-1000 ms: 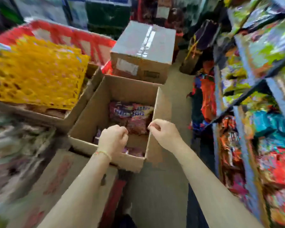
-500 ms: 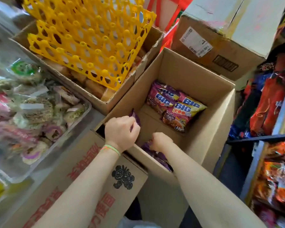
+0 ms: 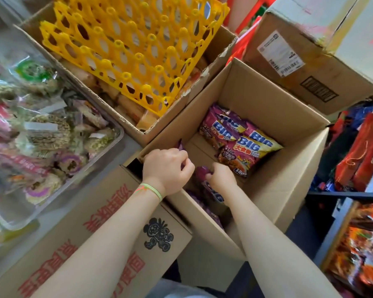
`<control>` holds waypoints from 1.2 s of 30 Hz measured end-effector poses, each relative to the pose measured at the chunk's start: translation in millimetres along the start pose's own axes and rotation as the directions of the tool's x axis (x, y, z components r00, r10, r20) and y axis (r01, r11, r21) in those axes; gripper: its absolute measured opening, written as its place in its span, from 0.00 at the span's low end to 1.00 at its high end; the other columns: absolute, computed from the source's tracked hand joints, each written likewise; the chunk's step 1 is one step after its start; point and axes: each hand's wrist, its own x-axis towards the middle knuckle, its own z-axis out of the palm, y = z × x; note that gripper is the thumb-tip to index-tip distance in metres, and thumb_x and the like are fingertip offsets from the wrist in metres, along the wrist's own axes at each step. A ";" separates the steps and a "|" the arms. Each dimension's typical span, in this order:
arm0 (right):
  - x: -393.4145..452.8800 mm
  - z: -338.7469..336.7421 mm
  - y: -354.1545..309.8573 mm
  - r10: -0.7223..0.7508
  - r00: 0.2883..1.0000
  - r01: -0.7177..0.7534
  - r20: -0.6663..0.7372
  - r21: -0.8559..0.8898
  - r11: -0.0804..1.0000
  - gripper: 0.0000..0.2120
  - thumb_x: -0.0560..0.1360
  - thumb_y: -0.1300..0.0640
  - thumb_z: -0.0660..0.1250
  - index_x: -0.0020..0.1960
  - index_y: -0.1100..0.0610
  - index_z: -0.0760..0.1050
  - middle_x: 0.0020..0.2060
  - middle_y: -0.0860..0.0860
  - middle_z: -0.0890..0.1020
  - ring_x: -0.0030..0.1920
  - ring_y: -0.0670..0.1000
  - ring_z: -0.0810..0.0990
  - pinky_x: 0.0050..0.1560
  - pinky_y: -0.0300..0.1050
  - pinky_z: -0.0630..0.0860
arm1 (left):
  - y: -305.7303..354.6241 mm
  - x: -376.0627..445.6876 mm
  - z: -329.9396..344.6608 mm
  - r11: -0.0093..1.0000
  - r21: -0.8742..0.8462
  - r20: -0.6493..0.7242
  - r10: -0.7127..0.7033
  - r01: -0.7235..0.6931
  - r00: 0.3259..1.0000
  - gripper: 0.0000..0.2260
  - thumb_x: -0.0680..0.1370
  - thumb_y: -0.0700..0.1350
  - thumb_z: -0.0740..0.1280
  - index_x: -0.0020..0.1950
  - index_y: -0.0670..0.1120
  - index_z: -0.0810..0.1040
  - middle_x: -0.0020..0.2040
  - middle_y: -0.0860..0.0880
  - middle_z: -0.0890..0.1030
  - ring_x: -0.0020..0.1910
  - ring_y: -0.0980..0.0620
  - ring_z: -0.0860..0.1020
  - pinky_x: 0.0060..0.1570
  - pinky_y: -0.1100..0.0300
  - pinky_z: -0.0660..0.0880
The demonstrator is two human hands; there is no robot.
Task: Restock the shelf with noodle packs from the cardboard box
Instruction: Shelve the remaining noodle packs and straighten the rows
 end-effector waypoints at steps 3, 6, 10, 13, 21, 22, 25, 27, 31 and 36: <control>-8.7 -26.6 -0.6 -0.119 0.993 0.118 -0.004 0.087 0.989 0.08 0.79 0.56 0.65 0.58 0.54 0.76 0.53 0.52 0.80 0.51 0.52 0.80 0.49 0.47 0.80 | 2.8 2.9 -3.9 0.998 0.035 0.116 -0.057 0.054 0.992 0.13 0.75 0.55 0.57 0.36 0.51 0.76 0.30 0.54 0.70 0.28 0.49 0.70 0.29 0.60 0.57; -28.8 -63.0 0.1 -0.274 0.962 0.273 -0.005 0.093 0.957 0.05 0.80 0.56 0.63 0.54 0.50 0.76 0.49 0.48 0.81 0.49 0.49 0.80 0.47 0.46 0.80 | 3.5 6.5 -9.0 0.992 0.076 0.285 -0.119 0.102 0.951 0.17 0.75 0.58 0.62 0.62 0.55 0.76 0.51 0.53 0.79 0.49 0.48 0.79 0.39 0.56 0.72; -60.4 -113.9 -8.8 -0.458 0.883 0.468 -0.100 0.139 0.873 0.07 0.81 0.59 0.63 0.50 0.47 0.75 0.44 0.46 0.81 0.45 0.47 0.79 0.47 0.49 0.79 | 2.7 22.5 -12.0 0.988 -0.148 0.385 0.008 0.053 0.923 0.40 0.68 0.58 0.74 0.77 0.53 0.62 0.72 0.52 0.69 0.71 0.49 0.68 0.65 0.49 0.70; -75.4 -136.6 -15.8 -0.556 0.806 0.591 -0.201 0.273 0.759 0.08 0.81 0.59 0.62 0.47 0.49 0.75 0.39 0.46 0.79 0.42 0.47 0.78 0.45 0.49 0.75 | 8.3 36.6 -12.8 0.835 -0.520 0.399 0.053 0.179 0.915 0.36 0.62 0.56 0.77 0.68 0.54 0.72 0.63 0.55 0.79 0.62 0.54 0.76 0.63 0.49 0.73; -64.3 -103.4 -16.3 -0.318 0.732 0.554 -0.603 0.255 0.793 0.05 0.78 0.56 0.68 0.48 0.55 0.73 0.41 0.47 0.79 0.44 0.46 0.78 0.45 0.40 0.75 | -2.0 34.4 -12.5 0.880 -0.395 0.434 -0.073 0.262 0.898 0.14 0.66 0.55 0.75 0.45 0.48 0.82 0.42 0.50 0.81 0.46 0.46 0.80 0.44 0.52 0.75; -61.6 -94.9 -15.4 -0.262 0.763 0.468 -0.591 0.226 0.854 0.06 0.78 0.55 0.68 0.46 0.55 0.72 0.39 0.47 0.77 0.42 0.48 0.76 0.41 0.41 0.72 | -3.8 30.5 -12.4 0.942 -0.265 0.377 -0.096 0.207 0.921 0.13 0.68 0.55 0.74 0.45 0.48 0.80 0.42 0.49 0.80 0.46 0.44 0.79 0.40 0.53 0.72; -53.5 -65.5 -11.5 -0.169 0.980 0.169 -0.107 -0.003 0.986 0.14 0.79 0.47 0.65 0.41 0.56 0.72 0.34 0.47 0.74 0.42 0.53 0.77 0.39 0.44 0.68 | -4.1 21.2 -14.7 0.988 0.066 0.195 -0.149 0.139 0.969 0.12 0.75 0.54 0.70 0.53 0.49 0.76 0.46 0.48 0.81 0.47 0.42 0.81 0.36 0.56 0.67; -49.7 -33.6 -15.0 -0.089 0.951 0.170 0.296 -0.259 0.951 0.15 0.77 0.45 0.67 0.43 0.58 0.75 0.35 0.50 0.76 0.43 0.56 0.78 0.41 0.44 0.72 | -5.6 16.2 -13.0 0.983 0.064 0.110 -0.179 0.173 0.978 0.14 0.76 0.55 0.69 0.54 0.47 0.76 0.45 0.46 0.82 0.45 0.40 0.82 0.35 0.55 0.68; -36.8 40.2 -11.5 0.016 0.895 0.229 0.446 -0.490 0.841 0.19 0.78 0.56 0.64 0.68 0.58 0.71 0.60 0.55 0.79 0.58 0.60 0.79 0.53 0.53 0.78 | -8.6 14.1 -9.4 0.979 0.022 0.117 -0.203 0.202 0.972 0.15 0.77 0.56 0.67 0.53 0.46 0.75 0.44 0.46 0.82 0.43 0.39 0.82 0.35 0.54 0.71; -21.7 51.7 2.7 0.065 0.911 0.202 0.408 -0.577 0.791 0.20 0.76 0.52 0.69 0.65 0.58 0.74 0.57 0.53 0.80 0.55 0.58 0.80 0.52 0.52 0.79 | -8.5 12.1 -9.6 0.977 -0.007 0.170 -0.207 0.212 0.963 0.16 0.77 0.59 0.67 0.53 0.48 0.75 0.44 0.48 0.81 0.42 0.42 0.81 0.33 0.57 0.65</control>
